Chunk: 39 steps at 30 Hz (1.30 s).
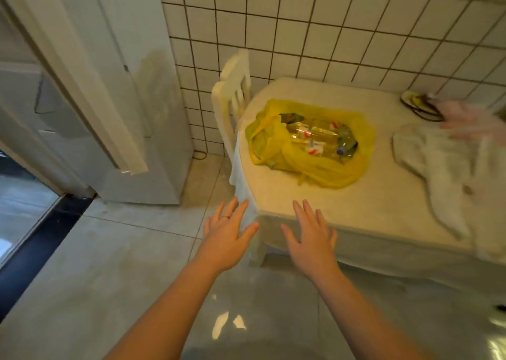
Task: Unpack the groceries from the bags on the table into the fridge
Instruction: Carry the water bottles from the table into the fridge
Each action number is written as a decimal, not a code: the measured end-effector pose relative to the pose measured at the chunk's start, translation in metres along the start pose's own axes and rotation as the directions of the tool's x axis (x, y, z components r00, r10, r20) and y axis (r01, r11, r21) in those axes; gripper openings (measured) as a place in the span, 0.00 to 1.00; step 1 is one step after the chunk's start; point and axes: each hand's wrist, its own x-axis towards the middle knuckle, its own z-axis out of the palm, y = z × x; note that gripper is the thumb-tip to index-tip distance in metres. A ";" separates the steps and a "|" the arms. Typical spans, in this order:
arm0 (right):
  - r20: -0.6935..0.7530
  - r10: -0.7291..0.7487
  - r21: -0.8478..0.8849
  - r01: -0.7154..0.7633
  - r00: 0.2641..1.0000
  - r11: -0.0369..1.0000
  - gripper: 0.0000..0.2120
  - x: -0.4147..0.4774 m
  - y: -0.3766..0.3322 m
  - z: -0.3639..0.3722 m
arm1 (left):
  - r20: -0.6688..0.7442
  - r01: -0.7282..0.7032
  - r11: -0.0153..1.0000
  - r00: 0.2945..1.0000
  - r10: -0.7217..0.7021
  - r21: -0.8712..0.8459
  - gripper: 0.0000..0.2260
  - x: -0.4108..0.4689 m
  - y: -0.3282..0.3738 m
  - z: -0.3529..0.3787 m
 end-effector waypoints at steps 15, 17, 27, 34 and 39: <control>-0.085 0.120 0.057 -0.115 0.989 0.992 0.30 0.096 0.096 -0.056 | 0.057 -0.126 0.992 0.991 0.124 0.026 0.28 0.133 0.101 0.037; -0.105 0.128 0.078 -0.120 0.986 0.990 0.30 0.117 0.099 -0.060 | 0.035 -0.139 0.990 0.990 0.139 0.002 0.27 0.160 0.106 0.036; -0.101 0.168 0.206 -0.145 0.981 0.968 0.28 0.233 0.104 -0.092 | 0.068 -0.251 0.968 0.966 0.249 0.029 0.26 0.290 0.122 0.023; -0.077 0.314 0.215 -0.292 0.946 0.932 0.28 0.305 0.109 -0.103 | 0.123 -0.319 0.930 0.946 0.300 0.184 0.23 0.355 0.142 0.018; -0.072 0.382 0.084 -0.376 0.921 0.923 0.33 0.337 0.117 -0.101 | 0.304 -0.336 0.878 0.923 0.235 0.342 0.26 0.400 0.149 0.022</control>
